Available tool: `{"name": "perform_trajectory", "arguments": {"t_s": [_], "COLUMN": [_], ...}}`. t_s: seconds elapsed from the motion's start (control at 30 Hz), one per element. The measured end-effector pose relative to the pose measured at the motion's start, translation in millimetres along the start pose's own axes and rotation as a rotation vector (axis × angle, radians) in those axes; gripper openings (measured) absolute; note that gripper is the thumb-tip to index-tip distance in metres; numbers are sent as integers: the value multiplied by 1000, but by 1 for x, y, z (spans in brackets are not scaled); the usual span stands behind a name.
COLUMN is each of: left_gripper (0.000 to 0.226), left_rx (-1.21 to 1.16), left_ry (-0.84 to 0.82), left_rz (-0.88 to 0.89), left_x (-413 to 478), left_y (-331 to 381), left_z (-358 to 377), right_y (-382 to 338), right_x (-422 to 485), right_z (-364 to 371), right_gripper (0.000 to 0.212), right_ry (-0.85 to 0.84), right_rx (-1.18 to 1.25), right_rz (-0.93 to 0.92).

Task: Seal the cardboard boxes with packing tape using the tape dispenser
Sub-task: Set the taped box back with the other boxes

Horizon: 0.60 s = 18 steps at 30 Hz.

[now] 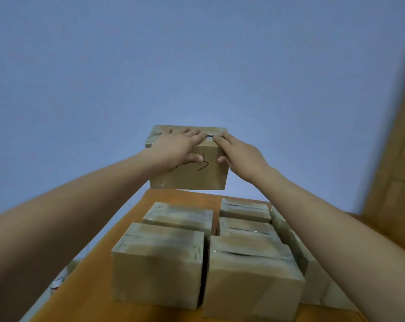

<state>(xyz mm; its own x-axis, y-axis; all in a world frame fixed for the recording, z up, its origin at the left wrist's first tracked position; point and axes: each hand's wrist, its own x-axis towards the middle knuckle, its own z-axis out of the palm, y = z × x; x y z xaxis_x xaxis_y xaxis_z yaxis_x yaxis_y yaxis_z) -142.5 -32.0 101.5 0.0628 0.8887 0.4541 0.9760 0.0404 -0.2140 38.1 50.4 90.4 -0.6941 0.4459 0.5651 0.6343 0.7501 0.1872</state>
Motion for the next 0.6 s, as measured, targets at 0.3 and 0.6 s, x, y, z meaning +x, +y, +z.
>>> {"name": "perform_trajectory", "arguments": {"t_s": [0.3,0.6], "left_gripper": [63,64], "left_rx": [55,47], "left_ry": [-30,-189], "left_rz": [-20,-40], "left_x": [63,75], "left_y": [-17,-18], "left_z": [74,169], "right_y": [25,30], "right_x": [47,44], "right_z": [82,167], "right_gripper": [38,42], "right_ry": [-40,-201], "right_rx": [-9,101], "right_rz": [104,150]}}
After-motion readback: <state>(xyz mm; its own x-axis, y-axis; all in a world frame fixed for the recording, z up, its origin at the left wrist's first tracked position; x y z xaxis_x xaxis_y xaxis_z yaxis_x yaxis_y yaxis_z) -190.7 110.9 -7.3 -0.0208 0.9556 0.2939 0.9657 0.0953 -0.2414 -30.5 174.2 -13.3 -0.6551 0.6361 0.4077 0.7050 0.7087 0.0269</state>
